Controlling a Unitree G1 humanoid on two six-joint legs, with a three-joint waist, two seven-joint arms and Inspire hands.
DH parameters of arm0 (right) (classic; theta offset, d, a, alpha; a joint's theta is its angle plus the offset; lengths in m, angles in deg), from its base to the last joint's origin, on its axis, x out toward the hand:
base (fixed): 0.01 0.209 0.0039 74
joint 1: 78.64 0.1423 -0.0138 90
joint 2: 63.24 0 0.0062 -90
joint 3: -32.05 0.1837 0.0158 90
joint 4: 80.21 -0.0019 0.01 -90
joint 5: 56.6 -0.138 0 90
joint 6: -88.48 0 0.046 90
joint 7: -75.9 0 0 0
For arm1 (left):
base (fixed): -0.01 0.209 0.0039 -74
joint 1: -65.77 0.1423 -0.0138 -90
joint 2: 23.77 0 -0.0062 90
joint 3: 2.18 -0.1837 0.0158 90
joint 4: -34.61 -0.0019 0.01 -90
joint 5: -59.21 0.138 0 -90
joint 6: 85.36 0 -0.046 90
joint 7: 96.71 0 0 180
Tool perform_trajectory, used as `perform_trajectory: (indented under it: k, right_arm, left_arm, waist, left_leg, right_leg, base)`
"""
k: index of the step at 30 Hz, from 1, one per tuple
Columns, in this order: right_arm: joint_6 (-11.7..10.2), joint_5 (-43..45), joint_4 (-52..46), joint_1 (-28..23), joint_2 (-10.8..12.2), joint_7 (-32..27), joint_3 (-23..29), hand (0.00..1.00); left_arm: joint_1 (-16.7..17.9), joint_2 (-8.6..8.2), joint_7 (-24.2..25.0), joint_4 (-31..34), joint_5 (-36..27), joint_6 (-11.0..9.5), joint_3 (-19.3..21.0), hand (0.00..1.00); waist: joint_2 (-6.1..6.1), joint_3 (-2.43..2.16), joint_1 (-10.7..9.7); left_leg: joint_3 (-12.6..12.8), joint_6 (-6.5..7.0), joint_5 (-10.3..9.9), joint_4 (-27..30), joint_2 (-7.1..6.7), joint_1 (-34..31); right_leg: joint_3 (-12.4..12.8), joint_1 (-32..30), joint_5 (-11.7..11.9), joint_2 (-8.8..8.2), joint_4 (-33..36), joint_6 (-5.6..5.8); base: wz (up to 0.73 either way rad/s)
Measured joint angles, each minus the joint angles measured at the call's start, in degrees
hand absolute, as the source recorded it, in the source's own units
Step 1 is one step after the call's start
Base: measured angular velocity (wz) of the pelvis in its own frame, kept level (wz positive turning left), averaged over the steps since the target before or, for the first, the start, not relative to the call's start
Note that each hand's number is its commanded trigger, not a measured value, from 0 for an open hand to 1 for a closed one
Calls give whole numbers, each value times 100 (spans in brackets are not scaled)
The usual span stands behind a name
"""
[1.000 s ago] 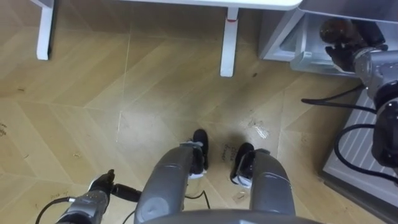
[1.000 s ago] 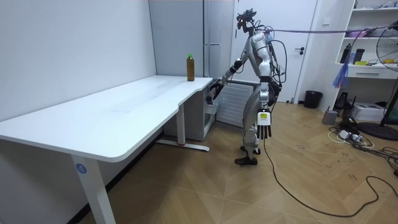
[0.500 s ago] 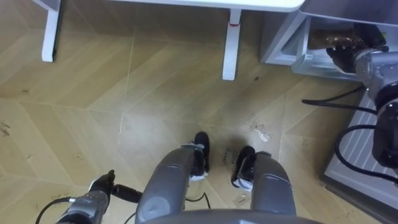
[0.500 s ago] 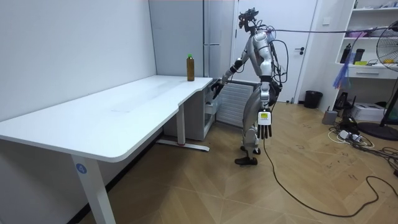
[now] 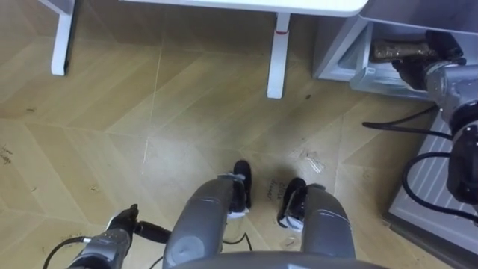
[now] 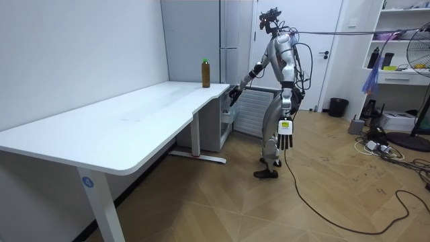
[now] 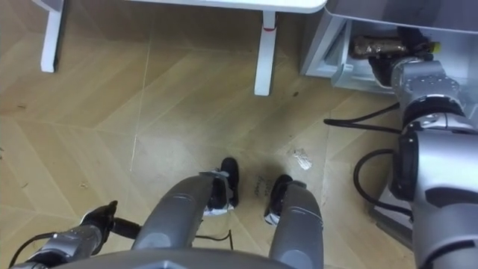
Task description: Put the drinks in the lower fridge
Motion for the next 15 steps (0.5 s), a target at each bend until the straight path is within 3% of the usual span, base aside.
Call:
perform_trajectory:
  k: [11, 15]
  right_arm:
    - [-13, 17, -2, -568, 1, 486, -33, 0]
    - [-149, 36, -156, -921, 10, 859, -27, 0]
  left_arm:
    - [-57, 0, 58, 72, -48, -46, 83, 0]
    - [-138, -18, 163, 34, -59, -97, 83, 0]
  waist:
    - [30, 3, -20]
    - [38, -11, -64]
  left_leg:
    - [-28, -9, 1, -296, 2, 624]
    - [-47, -26, 15, -453, 19, 846]
  right_leg:
    - [-84, 663, -10, 44, -295, 29]
    - [-137, 936, 76, 109, -576, 57]
  base:
    - [1]
    - [-2]
